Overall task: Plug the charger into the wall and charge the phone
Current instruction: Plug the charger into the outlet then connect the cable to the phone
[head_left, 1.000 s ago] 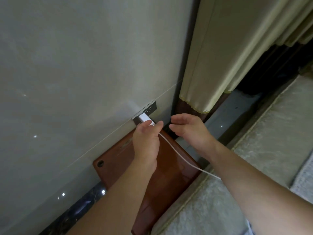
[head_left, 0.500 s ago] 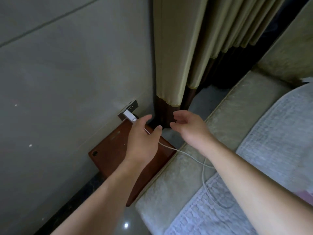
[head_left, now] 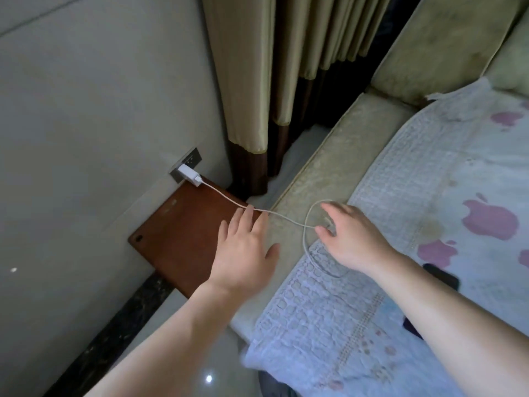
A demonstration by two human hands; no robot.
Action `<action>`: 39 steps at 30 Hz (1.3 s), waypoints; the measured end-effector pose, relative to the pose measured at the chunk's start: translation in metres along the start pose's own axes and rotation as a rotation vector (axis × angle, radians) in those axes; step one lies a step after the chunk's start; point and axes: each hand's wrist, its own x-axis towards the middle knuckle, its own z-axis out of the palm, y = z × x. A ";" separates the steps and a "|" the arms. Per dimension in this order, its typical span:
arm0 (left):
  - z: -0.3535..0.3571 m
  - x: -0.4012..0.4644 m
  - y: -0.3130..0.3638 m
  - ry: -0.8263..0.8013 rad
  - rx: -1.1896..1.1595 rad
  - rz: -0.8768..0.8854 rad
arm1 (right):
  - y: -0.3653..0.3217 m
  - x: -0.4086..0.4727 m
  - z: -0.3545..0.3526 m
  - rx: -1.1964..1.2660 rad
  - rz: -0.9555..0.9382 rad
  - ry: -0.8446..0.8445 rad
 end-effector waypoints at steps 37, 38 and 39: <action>0.212 0.038 0.057 -0.135 0.162 0.103 | 0.152 0.050 0.093 -0.073 -0.183 -0.008; 0.211 0.038 0.057 -0.134 0.156 0.101 | 0.152 0.050 0.095 -0.054 -0.174 0.016; 0.210 0.038 0.057 -0.134 0.151 0.098 | 0.152 0.050 0.095 -0.030 -0.162 0.033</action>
